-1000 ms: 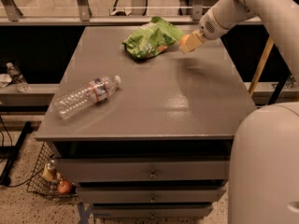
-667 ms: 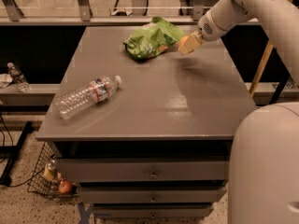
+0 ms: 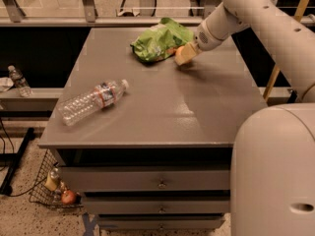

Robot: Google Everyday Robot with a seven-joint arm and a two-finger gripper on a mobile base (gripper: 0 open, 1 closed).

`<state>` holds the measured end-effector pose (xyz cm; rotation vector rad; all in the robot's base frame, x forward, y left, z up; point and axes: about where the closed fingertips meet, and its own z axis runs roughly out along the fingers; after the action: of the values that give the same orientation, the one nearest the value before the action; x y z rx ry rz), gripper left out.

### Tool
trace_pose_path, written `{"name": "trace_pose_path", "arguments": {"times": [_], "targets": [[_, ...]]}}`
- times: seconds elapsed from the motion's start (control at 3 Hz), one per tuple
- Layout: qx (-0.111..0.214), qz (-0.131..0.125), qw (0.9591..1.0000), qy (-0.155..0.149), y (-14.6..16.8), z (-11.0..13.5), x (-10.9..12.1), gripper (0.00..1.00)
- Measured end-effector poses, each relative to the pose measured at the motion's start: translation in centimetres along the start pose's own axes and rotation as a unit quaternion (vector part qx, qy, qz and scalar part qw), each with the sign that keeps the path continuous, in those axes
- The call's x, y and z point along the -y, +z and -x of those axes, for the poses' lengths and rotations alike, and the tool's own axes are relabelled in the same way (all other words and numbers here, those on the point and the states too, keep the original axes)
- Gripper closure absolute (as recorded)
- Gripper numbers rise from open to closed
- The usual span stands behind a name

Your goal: Move orange near green rice chip bag

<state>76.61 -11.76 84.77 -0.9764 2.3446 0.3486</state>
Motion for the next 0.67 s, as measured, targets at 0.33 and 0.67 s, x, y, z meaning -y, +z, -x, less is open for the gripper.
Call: {"name": "trace_pose_path", "arguments": {"times": [0.33,0.67], "targets": [[-0.002,0.002,1.0,0.0,0.29,-0.1,-0.07,0.82],[-0.003,0.004,1.0,0.0,0.65,-0.17,-0.18,0.59]]}}
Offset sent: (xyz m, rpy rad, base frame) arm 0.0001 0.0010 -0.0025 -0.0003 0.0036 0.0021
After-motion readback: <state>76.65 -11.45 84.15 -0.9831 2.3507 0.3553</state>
